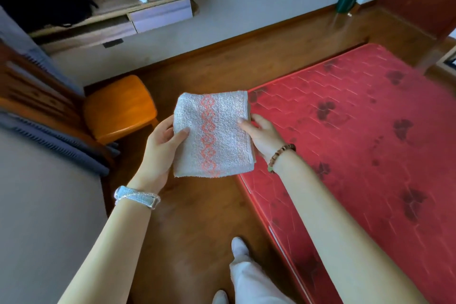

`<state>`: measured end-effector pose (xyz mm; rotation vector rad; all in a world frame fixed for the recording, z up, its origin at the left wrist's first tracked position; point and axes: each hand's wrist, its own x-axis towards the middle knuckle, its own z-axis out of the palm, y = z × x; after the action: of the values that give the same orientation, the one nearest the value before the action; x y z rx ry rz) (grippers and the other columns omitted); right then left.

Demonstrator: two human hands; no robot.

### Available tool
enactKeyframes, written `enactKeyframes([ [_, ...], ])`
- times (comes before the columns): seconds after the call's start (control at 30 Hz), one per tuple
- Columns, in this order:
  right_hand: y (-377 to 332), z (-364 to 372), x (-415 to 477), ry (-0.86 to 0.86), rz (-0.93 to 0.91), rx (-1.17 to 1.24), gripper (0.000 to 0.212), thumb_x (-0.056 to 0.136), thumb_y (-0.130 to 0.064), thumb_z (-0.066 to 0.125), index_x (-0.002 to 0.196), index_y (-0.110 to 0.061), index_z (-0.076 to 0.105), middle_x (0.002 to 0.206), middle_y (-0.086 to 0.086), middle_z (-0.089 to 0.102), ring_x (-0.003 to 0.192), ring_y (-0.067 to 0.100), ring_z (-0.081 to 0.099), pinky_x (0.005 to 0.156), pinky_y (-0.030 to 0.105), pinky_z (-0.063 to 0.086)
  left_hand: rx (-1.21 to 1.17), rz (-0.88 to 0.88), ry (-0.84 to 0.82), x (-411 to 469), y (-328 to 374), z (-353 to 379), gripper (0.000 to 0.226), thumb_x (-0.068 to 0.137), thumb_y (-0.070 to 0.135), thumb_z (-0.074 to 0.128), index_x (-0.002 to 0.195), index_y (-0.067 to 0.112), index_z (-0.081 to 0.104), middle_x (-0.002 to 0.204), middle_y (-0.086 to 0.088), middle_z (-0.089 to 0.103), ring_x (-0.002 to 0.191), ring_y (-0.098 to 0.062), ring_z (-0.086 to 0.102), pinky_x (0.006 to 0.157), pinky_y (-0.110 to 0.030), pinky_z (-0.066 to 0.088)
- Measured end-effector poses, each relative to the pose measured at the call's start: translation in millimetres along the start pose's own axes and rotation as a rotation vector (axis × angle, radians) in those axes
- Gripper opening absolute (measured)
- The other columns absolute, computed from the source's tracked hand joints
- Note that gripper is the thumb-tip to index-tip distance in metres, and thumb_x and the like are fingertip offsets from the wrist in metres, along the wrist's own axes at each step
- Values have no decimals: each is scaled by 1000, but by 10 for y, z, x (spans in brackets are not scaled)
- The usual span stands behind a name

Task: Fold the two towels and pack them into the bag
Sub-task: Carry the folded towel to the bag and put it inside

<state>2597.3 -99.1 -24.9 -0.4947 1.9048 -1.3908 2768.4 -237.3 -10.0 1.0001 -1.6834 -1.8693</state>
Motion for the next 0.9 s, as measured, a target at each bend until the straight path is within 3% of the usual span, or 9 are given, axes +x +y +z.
enactKeyframes([
  [0.17,-148,-42,492,-56,-12,-39,30,88,-51,59,111,-31,61,115,-1,67,108,22,65,98,51,51,-10,-2,64,346,93,37,40,97,23,62,137,21,56,121,2,70,108,-16,70,95,-42,57],
  [0.3,-266,11,803,-101,-63,-59,16,92,-44,59,102,-33,64,111,-2,70,105,19,66,98,50,50,-7,-15,122,571,102,-48,41,97,27,62,137,24,56,127,3,67,116,-19,65,102,-48,51],
  [0.43,-354,147,1036,-142,-52,-66,27,96,-40,57,118,-26,62,116,-5,67,108,15,64,100,47,50,-6,-33,171,759,121,-148,41,97,26,62,138,24,56,128,1,67,117,-20,64,103,-50,51],
  [0.7,-462,388,1508,-153,-27,-89,12,95,-41,58,103,-34,61,112,-6,68,107,16,64,100,48,50,-19,-48,164,1264,144,-395,40,97,26,62,137,23,57,128,-1,67,117,-23,65,101,-52,52],
  [0.77,-497,467,1624,-139,-20,-81,22,89,-48,60,104,-33,62,112,-6,68,107,18,65,100,50,50,-25,-47,145,1418,154,-474,40,96,26,62,136,24,58,127,-1,67,116,-23,65,101,-52,52],
  [0.83,-566,582,1776,-120,-3,-72,46,74,-61,61,107,-30,65,112,-5,70,108,19,65,100,51,50,-30,-46,125,1624,189,-597,39,95,26,63,134,24,59,127,-1,68,116,-23,66,101,-52,52],
  [0.9,-638,703,1957,-107,13,-56,50,66,-65,60,101,-30,67,110,-3,71,106,21,66,98,52,51,-26,-44,103,1847,253,-732,38,95,25,63,133,24,60,126,0,69,114,-22,66,100,-51,52],
])
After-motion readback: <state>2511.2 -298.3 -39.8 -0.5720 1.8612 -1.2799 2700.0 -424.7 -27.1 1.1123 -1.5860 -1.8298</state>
